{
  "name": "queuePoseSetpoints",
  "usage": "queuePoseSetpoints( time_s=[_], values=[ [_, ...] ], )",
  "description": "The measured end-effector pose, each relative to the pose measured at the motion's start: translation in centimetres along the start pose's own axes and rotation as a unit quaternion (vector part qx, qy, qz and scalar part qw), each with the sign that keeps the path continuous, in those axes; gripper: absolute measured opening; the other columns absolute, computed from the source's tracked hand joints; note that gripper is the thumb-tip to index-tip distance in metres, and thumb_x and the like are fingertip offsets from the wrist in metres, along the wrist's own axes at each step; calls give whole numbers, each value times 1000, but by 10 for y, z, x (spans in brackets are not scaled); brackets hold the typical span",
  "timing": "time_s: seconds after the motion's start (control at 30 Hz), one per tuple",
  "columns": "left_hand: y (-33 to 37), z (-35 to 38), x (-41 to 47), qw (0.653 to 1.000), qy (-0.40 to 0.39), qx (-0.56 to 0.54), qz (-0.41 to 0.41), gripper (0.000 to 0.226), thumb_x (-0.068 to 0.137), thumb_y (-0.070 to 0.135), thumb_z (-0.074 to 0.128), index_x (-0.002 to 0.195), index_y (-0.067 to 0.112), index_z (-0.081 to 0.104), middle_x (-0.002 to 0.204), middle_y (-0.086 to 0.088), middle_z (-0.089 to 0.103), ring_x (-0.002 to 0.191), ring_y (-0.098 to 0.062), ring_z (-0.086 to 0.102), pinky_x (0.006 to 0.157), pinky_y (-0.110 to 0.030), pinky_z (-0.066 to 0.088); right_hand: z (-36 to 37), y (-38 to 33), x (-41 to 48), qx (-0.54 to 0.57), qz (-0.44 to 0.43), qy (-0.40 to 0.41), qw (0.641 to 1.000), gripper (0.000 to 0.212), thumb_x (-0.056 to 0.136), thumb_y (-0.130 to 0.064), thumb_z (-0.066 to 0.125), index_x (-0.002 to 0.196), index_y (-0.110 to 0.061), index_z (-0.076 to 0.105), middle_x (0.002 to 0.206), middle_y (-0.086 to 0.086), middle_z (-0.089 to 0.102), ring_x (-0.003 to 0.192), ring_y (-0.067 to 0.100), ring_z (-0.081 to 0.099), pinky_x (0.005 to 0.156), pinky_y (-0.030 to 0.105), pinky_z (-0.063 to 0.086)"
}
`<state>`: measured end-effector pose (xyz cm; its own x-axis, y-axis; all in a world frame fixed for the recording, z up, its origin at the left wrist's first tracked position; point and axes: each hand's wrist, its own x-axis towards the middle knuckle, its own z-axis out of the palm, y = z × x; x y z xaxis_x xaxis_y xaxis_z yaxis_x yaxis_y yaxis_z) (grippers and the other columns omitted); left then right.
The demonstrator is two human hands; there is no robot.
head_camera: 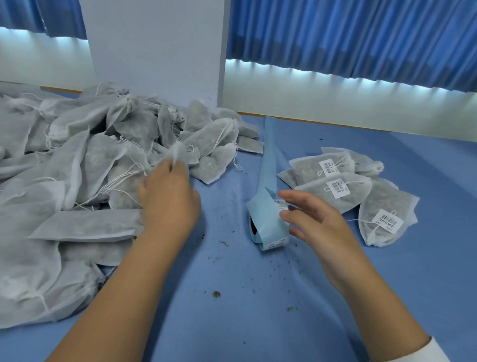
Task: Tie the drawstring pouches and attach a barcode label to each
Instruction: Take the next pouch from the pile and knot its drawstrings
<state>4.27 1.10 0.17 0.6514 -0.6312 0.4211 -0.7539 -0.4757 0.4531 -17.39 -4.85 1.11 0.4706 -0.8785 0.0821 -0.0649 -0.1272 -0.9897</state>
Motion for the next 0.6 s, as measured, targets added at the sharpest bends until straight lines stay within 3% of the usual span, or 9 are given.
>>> queuePoseSetpoints(
  time_s=[0.1, 0.2, 0.27, 0.4, 0.6],
  values=[
    [8, -5, -4, 987, 35, -147, 54, 34, 90, 7, 62, 123, -2, 61, 129, -16, 59, 122, -30, 51, 97, -26, 32, 0, 1, 0, -48, -22, 25, 998, 29, 87, -18, 68, 105, -41, 71, 118, -15, 63, 116, -8, 52, 101, 27, 45],
    [16, -8, -7, 969, 57, -232, 65, 28, 87, 5, 63, 113, 10, 68, 112, 1, 65, 111, -19, 56, 90, -19, 35, 0, 1, -1, -98, -58, 37, 993, 30, 88, -20, 68, 106, -43, 68, 125, -14, 57, 114, -18, 46, 85, 7, 41],
    [20, -13, -9, 949, 43, -311, 42, 26, 81, 6, 65, 103, 20, 66, 97, 17, 61, 99, -11, 58, 86, -22, 43, 1, 0, -2, -109, -92, 45, 989, 29, 89, -16, 67, 108, -39, 68, 127, -12, 56, 112, -18, 47, 83, 3, 41],
    [22, -21, -9, 926, 5, -375, 39, 31, 80, 5, 60, 102, 24, 52, 77, 12, 64, 74, -6, 58, 70, -25, 45, 3, -3, -6, -134, -164, 72, 975, 29, 90, -7, 63, 101, -33, 69, 119, -12, 62, 116, -1, 52, 102, 26, 42],
    [26, -19, -13, 907, -69, -411, 65, 34, 84, -5, 47, 88, 24, 64, 61, 17, 52, 58, -3, 46, 59, -13, 39, 5, -6, -11, -161, -207, 47, 964, 36, 90, -19, 67, 123, -34, 62, 124, -21, 60, 120, 1, 51, 102, 24, 42]
  ],
)
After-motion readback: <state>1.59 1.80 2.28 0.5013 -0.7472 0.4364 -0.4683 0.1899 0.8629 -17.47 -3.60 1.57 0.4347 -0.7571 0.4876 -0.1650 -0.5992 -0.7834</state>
